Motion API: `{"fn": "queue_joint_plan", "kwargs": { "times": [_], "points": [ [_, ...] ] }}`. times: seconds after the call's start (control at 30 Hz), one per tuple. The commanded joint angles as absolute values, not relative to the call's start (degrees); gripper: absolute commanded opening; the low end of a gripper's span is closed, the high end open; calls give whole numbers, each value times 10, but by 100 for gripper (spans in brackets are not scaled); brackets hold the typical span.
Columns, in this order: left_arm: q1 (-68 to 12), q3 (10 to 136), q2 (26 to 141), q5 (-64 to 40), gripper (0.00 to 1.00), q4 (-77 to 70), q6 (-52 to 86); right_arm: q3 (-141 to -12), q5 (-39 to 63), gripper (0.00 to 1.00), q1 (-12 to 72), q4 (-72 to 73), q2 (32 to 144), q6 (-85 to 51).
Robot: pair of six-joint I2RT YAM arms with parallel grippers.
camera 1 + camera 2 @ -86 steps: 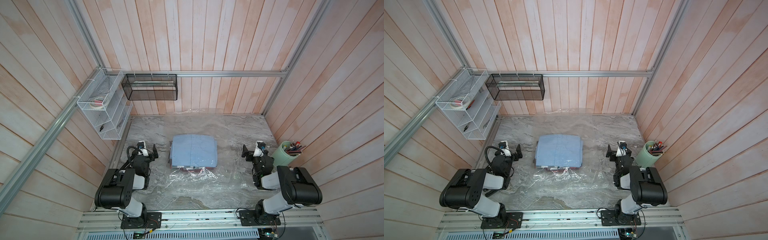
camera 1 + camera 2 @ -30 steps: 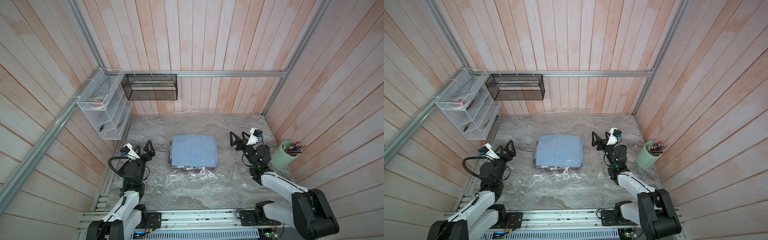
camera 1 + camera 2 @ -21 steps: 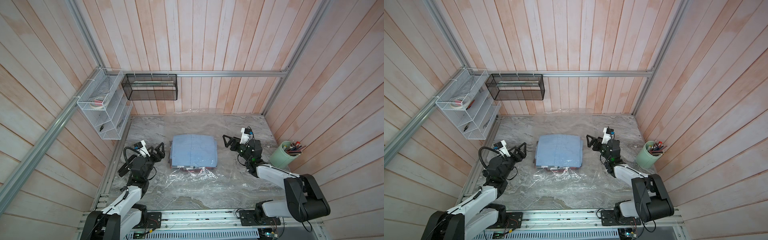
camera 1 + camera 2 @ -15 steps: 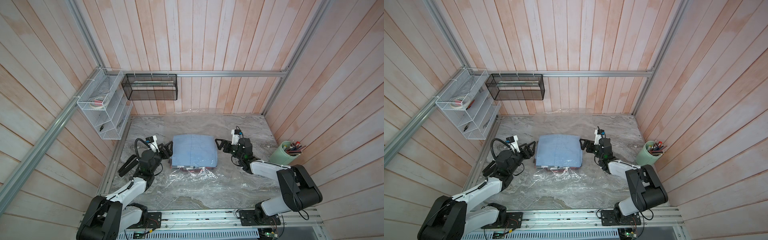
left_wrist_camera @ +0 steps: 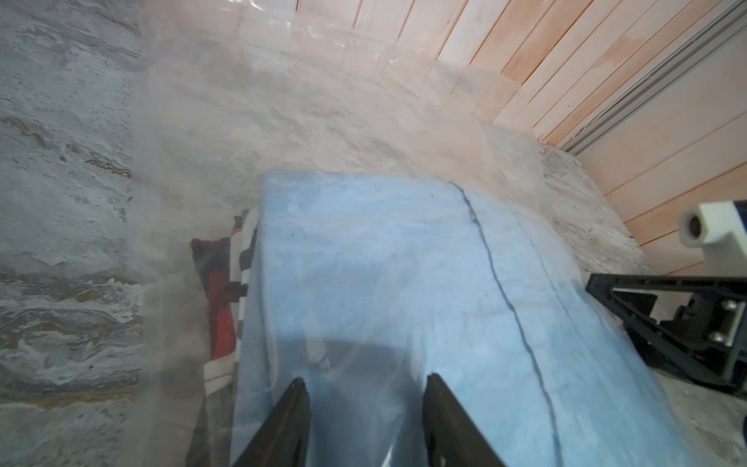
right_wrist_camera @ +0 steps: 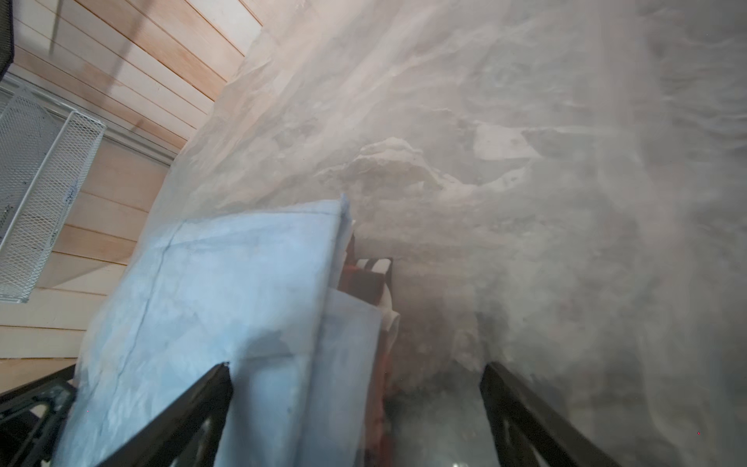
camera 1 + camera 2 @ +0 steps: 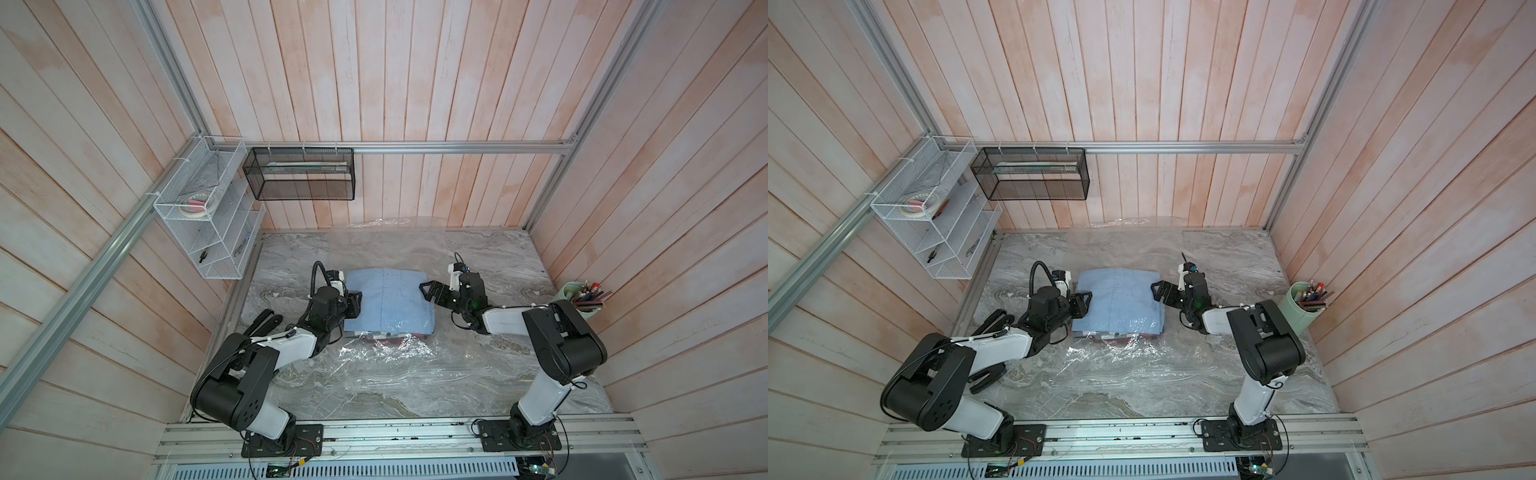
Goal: Take the shirt out of the vacuum bag
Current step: Adjust the vacuum bag at the center of the board.
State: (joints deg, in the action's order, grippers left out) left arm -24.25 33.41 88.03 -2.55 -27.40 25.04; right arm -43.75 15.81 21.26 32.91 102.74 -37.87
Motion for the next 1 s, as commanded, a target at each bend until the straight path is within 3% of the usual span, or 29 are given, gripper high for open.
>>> {"fn": "queue_joint_plan", "kwargs": {
  "times": [0.0, 0.2, 0.37, 0.73, 0.97],
  "points": [
    [-266, 347, 908, -22, 41, -255, 245, -473, 191, 98, 224, 308, 1071, -390],
    [-303, 338, 931, -25, 10, -251, 260, -557, 235, 98, 231, 288, 1152, -398],
    [-342, 335, 900, 11, 0, -212, 267, -647, 255, 98, 242, 246, 1207, -387],
    [-383, 277, 800, 53, 0, -171, 423, -871, 301, 98, 292, 102, 1320, -326],
    [-437, 287, 751, 130, 1, -118, 431, -1039, 329, 98, 326, -13, 1407, -279]
  ]
}}
